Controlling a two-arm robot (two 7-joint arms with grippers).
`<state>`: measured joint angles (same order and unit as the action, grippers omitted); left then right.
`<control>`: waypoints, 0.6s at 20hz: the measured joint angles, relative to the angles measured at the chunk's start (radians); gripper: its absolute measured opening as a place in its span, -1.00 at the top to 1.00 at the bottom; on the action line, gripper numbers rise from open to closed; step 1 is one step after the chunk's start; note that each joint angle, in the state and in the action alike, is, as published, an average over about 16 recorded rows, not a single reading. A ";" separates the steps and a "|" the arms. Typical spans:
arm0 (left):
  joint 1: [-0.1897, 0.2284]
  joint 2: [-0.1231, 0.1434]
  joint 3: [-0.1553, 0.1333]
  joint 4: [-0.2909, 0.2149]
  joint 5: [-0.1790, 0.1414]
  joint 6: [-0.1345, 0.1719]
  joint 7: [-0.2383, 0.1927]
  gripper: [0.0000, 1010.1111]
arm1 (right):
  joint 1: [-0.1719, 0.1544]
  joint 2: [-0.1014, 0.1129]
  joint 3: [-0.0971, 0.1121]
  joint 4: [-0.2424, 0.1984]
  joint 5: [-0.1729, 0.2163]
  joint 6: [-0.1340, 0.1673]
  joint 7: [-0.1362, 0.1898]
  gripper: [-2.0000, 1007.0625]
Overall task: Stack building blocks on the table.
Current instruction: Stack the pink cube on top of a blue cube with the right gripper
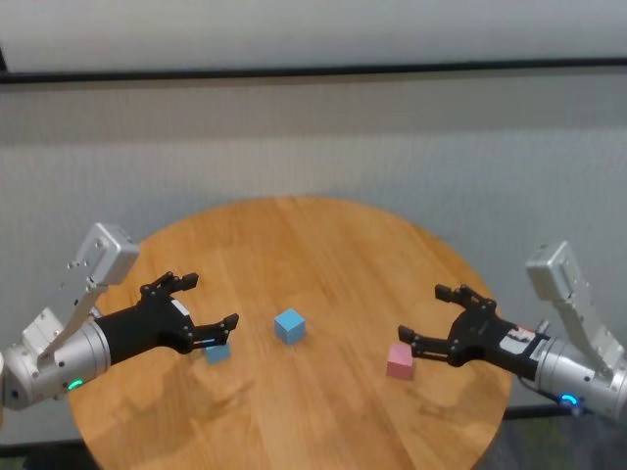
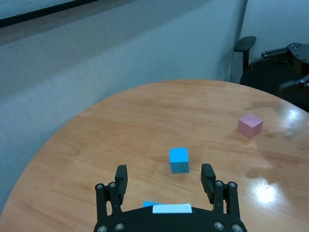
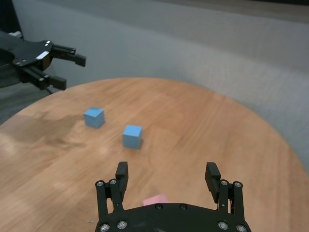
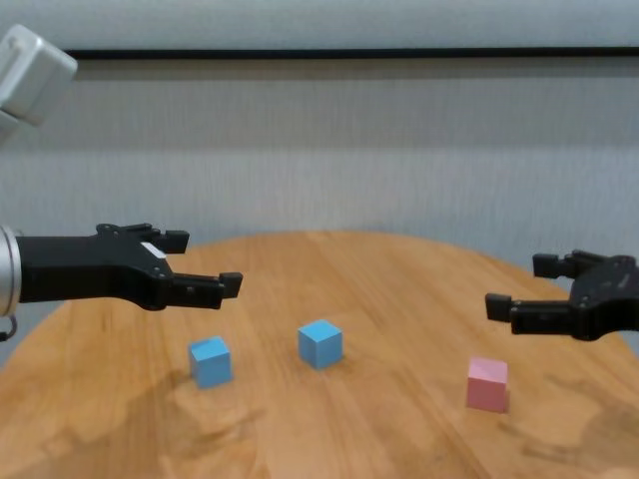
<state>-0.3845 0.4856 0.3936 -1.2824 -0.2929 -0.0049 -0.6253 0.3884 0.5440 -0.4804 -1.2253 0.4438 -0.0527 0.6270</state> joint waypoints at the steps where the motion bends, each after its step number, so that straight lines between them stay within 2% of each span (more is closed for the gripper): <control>1: 0.000 0.000 0.000 0.000 0.000 0.000 0.000 -0.98 | 0.000 -0.003 -0.001 0.004 -0.003 0.000 0.002 -1.00; 12: -0.001 -0.001 0.000 0.001 0.000 0.000 0.000 -0.98 | 0.013 -0.036 -0.011 0.058 -0.035 0.002 0.034 -1.00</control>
<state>-0.3851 0.4851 0.3938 -1.2818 -0.2928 -0.0048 -0.6253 0.4010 0.5085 -0.4918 -1.1675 0.4086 -0.0511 0.6611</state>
